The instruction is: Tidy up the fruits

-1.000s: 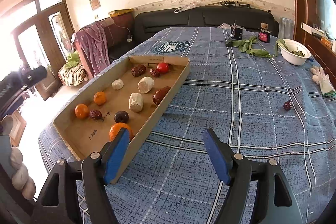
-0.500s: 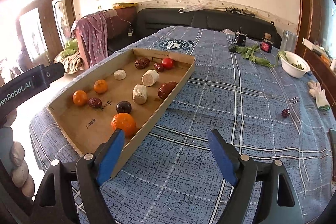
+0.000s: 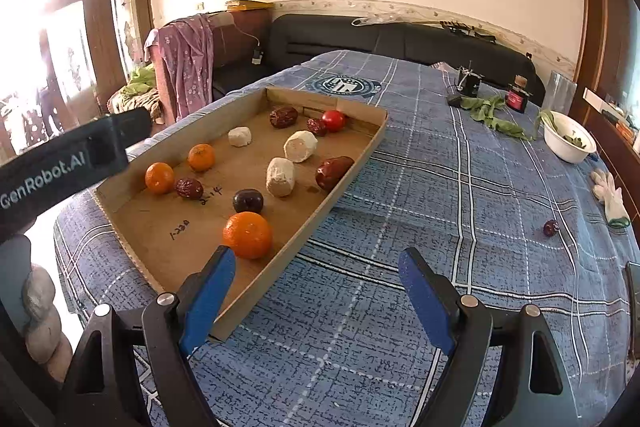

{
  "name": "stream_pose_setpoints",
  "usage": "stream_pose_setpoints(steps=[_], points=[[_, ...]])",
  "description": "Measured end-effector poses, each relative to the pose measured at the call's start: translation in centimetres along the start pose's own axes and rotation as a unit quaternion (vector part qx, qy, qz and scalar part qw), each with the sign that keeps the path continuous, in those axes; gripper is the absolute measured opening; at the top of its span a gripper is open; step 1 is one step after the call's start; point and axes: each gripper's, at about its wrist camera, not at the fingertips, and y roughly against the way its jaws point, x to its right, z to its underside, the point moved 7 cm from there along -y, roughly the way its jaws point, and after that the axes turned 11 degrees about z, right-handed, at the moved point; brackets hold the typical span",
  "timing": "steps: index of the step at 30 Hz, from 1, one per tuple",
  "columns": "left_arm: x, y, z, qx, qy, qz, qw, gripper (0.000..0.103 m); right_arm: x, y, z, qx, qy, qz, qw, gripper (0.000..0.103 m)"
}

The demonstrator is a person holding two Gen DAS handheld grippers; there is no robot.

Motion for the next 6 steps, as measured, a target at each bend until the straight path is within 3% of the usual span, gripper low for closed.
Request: stream_pose_setpoints(steps=[6], points=[[0.51, 0.06, 0.11, -0.006, -0.008, -0.004, 0.9999, 0.103, -0.44, 0.19, -0.30, 0.007, 0.017, 0.005, 1.000, 0.090]])
